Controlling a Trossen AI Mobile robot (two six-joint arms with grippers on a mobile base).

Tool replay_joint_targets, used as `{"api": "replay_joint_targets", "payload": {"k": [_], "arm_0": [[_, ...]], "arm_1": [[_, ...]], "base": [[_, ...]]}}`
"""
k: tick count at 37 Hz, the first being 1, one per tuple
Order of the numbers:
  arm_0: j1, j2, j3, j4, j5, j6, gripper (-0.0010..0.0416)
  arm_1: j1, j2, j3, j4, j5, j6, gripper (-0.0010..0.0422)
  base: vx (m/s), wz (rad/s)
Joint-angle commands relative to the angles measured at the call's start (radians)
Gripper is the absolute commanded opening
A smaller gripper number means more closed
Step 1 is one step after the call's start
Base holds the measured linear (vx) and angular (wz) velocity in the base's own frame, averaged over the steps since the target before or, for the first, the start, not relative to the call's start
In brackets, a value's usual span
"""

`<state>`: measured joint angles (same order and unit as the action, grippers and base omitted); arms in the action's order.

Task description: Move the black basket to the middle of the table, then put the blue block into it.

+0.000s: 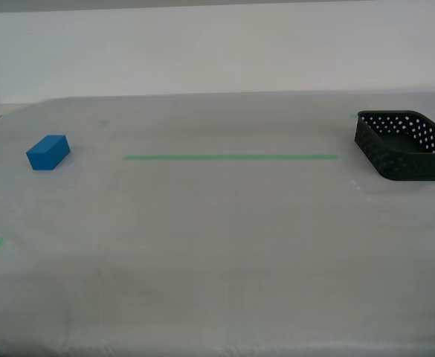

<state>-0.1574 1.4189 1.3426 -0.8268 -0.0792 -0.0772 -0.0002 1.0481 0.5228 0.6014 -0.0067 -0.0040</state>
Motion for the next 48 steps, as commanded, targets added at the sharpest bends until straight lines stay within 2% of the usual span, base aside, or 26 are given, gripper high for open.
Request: {"api": "replay_joint_targets", "payload": {"k": [1,8,15,27,46,48], "arm_0": [[-0.035,-0.001,0.001,-0.024,-0.006,-0.032,0.0],[-0.066,-0.001,0.001,-0.04,-0.005,-0.047,0.0],[-0.066,0.024,0.001,-0.059,-0.005,-0.051,0.0],[-0.066,0.183,0.001,-0.056,-0.002,-0.054,0.0],[-0.066,0.397,0.001,0.044,-0.001,-0.061,0.0],[-0.066,0.408,0.001,0.046,0.01,-0.061,0.0]], "arm_1": [[0.0,0.0,0.0,0.006,0.0,0.002,0.0],[0.0,0.0,0.0,0.006,0.0,0.002,0.0],[0.0,0.0,0.0,0.006,0.0,0.002,0.0],[0.0,0.0,0.0,0.006,0.0,0.002,0.0],[0.0,0.0,0.0,0.006,0.0,0.002,0.0],[0.0,0.0,0.0,0.005,0.0,0.002,0.0]], "base": [[0.0,0.0],[0.0,0.0],[0.0,0.0],[0.0,0.0],[0.0,0.0],[0.0,0.0]]}}
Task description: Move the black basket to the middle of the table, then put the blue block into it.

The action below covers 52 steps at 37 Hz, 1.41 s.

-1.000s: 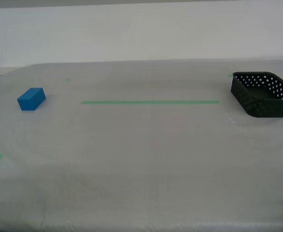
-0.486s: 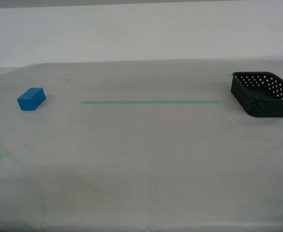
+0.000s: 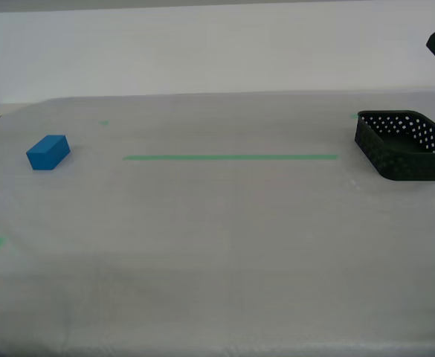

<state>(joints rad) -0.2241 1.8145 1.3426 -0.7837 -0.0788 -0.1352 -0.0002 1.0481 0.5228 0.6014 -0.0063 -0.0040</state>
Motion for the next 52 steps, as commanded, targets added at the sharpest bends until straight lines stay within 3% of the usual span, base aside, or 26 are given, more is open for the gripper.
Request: {"api": "replay_joint_targets", "payload": {"k": [1,9,14,19,27,33,38,52], "arm_0": [[0.0,0.013,0.001,0.002,0.013,-0.003,0.0],[0.001,0.01,0.001,0.023,0.04,-0.001,0.0002],[0.002,0.01,0.001,0.026,0.083,0.008,0.0003],[0.002,0.01,0.001,0.026,0.083,0.028,0.0003],[0.003,0.013,0.001,0.025,0.06,0.029,0.0008],[0.003,0.013,0.001,0.027,0.059,-0.004,0.0054],[0.004,0.013,0.001,0.027,0.089,0.005,0.0105],[0.008,0.013,0.001,0.027,0.083,0.013,0.0262]], "arm_1": [[0.0,0.0,0.001,0.005,-0.001,0.002,0.0],[0.0,0.0,0.0,0.006,-0.001,0.002,0.0],[0.0,0.0,0.0,0.006,-0.001,0.002,0.0],[0.0,0.0,0.0,0.006,-0.001,0.002,0.0],[0.0,0.0,0.0,0.006,-0.001,0.002,0.0],[0.0,0.0,0.0,0.006,-0.001,0.002,0.0],[0.0,0.0,0.0,0.006,-0.001,0.002,0.0],[0.0,0.0,0.0,0.006,-0.001,0.002,0.0]], "base": [[0.0,0.0],[0.0,0.0],[0.0,0.0],[0.0,0.0],[0.0,0.0],[0.0,0.0],[0.0,0.0],[0.0,0.0]]}}
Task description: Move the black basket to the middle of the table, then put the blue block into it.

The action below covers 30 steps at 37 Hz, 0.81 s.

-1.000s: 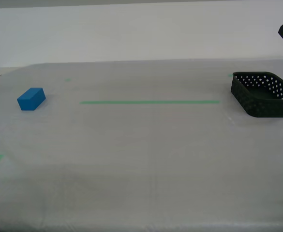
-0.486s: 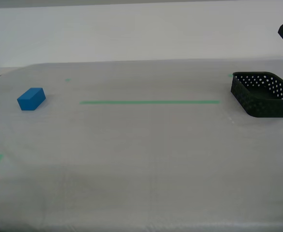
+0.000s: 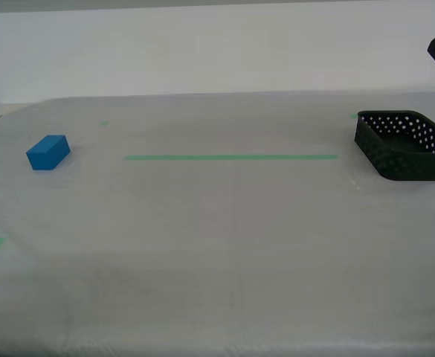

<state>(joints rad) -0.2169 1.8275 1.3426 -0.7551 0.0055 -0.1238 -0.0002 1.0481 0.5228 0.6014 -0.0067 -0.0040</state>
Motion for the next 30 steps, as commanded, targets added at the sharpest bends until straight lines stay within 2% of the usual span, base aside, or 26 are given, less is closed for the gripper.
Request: {"api": "replay_joint_targets", "payload": {"k": [1,8,15,30], "arm_0": [[0.002,0.0,0.001,-0.001,-0.005,0.001,0.0274],[0.004,0.0,0.001,0.0,-0.016,0.001,0.0345],[0.011,0.0,0.001,0.026,-0.017,-0.004,0.0386],[0.018,0.0,0.0,0.095,-0.017,-0.005,0.0387]], "arm_1": [[0.0,0.0,0.0,0.006,0.0,0.002,0.0],[0.0,0.0,0.0,0.006,0.0,0.002,0.0],[0.0,0.0,0.0,0.006,0.0,0.002,0.0],[0.0,0.0,0.0,0.006,0.0,0.002,0.0]], "base": [[0.0,0.0],[0.0,0.0],[0.0,0.0],[0.0,0.0]]}}
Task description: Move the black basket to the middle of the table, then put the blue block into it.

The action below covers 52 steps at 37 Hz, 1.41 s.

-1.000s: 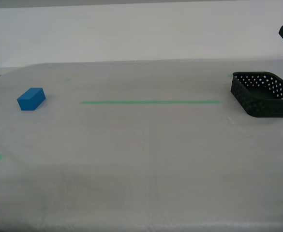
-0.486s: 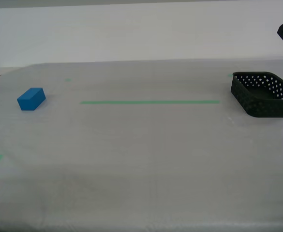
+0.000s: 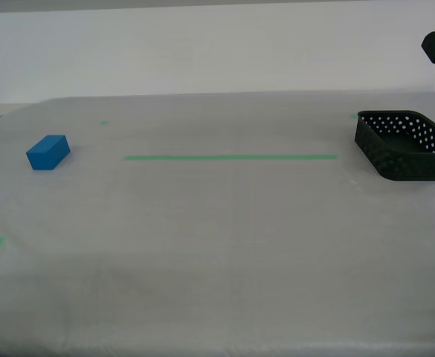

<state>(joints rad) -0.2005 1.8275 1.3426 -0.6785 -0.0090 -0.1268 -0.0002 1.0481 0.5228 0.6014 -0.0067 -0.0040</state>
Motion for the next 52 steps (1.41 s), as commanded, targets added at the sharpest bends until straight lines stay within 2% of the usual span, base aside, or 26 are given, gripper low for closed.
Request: {"api": "replay_joint_targets", "payload": {"k": [1,9,13,21,31,37,52], "arm_0": [[0.002,0.0,-0.001,0.029,-0.003,-0.004,0.0387],[0.006,0.0,-0.011,0.092,-0.003,-0.004,0.0387],[0.007,0.0,-0.042,0.154,-0.004,-0.004,0.0387],[0.009,0.0,-0.128,0.273,-0.043,-0.005,0.0387],[0.01,0.0,-0.18,0.365,-0.043,-0.004,0.0387],[0.01,0.034,-0.156,0.364,-0.043,-0.004,0.0386],[0.01,0.217,-0.074,0.367,-0.039,-0.004,0.0384]], "arm_1": [[0.0,0.0,0.0,0.006,0.0,0.002,0.0],[0.0,0.0,0.0,0.006,0.0,0.002,0.0],[0.0,0.0,0.0,0.006,0.0,0.002,0.0],[0.0,0.0,0.0,0.006,0.0,0.002,0.0],[0.0,0.0,0.0,0.006,0.0,0.002,0.0],[0.0,0.0,0.0,0.006,0.0,0.002,0.0],[0.0,0.0,0.0,0.006,0.0,0.002,0.0]], "base": [[0.0,0.0],[0.0,0.0],[0.0,0.0],[0.0,0.0],[0.0,0.0],[0.0,0.0],[0.0,0.0]]}}
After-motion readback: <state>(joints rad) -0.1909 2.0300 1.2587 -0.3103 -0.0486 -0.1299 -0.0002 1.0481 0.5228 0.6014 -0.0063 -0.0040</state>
